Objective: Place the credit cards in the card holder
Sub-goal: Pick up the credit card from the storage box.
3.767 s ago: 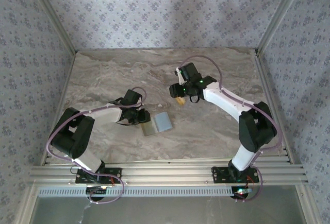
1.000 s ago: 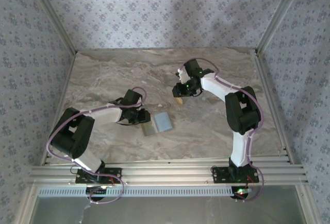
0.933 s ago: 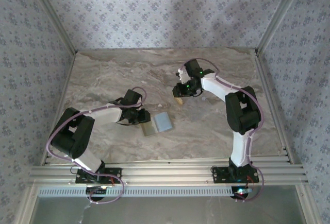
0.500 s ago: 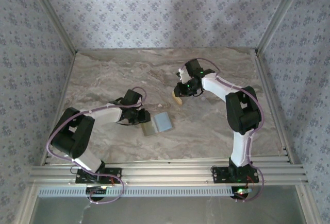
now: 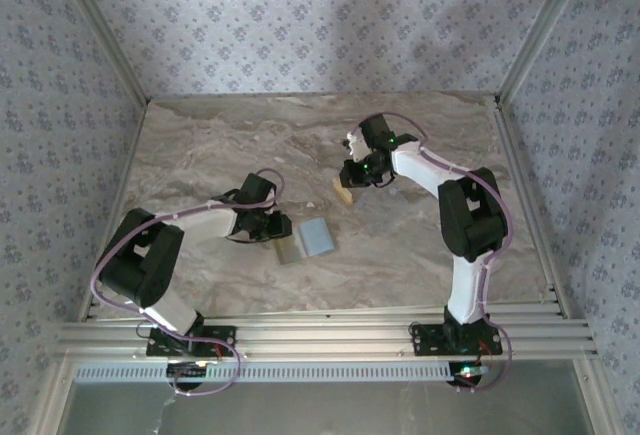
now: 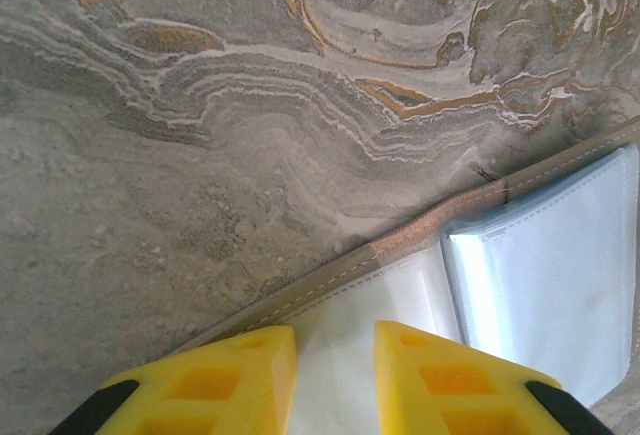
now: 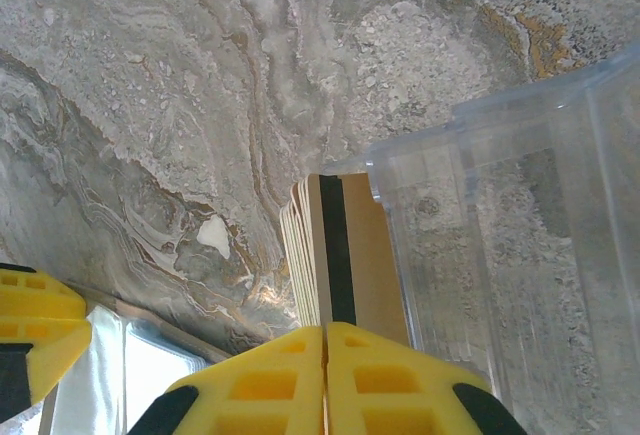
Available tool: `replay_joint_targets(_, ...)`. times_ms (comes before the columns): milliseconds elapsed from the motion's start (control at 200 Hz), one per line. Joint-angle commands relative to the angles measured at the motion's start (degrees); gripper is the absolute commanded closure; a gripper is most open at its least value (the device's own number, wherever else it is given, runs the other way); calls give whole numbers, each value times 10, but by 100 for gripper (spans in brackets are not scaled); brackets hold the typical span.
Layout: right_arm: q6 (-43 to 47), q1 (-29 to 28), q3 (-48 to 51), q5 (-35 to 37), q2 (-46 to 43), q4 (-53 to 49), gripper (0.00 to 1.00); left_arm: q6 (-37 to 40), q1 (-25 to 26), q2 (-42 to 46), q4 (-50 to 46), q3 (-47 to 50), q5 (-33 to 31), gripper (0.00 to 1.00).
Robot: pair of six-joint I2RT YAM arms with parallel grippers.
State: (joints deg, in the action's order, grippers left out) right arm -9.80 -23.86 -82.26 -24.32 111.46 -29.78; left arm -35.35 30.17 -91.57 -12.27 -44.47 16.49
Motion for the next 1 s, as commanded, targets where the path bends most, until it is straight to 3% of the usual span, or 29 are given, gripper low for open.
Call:
replay_joint_targets(0, 3, 3, 3, 7, -27, -10, 92, 10, 6, -24, -10, -1, -7, 71)
replay_joint_targets(480, 5, -2, 4, 109, -60, -19, 100, 10, 6, -25, -10, -1, -7, 71)
replay_joint_targets(994, 2, -8, 10, 124, -96, -21, 100, 10, 6, -26, -10, -1, -6, 71)
